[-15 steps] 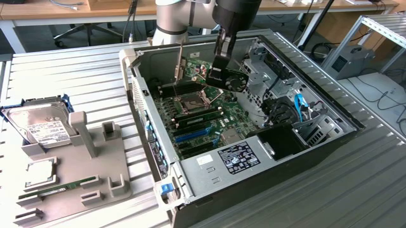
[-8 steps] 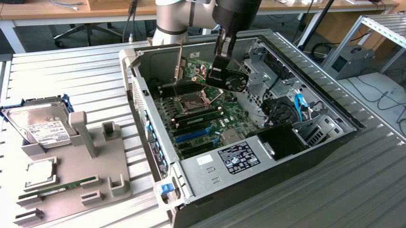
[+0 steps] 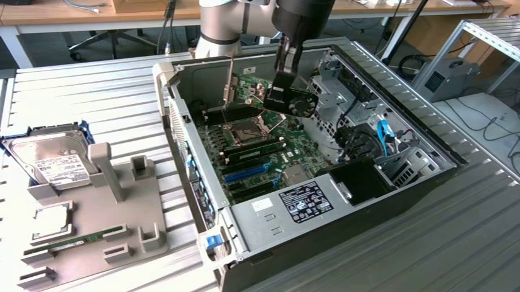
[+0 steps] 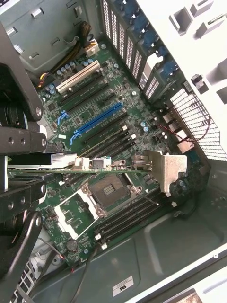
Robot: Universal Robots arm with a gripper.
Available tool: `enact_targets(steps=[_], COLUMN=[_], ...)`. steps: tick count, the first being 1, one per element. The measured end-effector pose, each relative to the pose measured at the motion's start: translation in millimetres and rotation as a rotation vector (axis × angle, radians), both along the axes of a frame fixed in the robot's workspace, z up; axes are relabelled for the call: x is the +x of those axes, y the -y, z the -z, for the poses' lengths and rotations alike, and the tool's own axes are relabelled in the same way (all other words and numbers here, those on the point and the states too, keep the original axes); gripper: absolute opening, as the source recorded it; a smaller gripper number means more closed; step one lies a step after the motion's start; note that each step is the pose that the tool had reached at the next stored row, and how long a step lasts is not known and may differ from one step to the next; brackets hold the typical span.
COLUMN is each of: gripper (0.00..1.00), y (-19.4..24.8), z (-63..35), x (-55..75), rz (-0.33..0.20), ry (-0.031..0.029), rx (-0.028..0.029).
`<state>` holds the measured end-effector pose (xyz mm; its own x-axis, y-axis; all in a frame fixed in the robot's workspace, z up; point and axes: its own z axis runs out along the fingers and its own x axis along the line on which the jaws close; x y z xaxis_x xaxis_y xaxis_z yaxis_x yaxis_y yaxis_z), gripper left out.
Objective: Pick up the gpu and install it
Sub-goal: 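Insert the gpu into the slot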
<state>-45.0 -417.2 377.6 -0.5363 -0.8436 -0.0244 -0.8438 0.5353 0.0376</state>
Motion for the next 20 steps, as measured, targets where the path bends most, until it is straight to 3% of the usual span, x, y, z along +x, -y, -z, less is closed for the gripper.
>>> enact_targets(steps=[20], gripper=[0.26], y=[0.0], z=[0.0], x=[0.0], rz=[-0.045], ry=[0.0000], rx=[-0.0001])
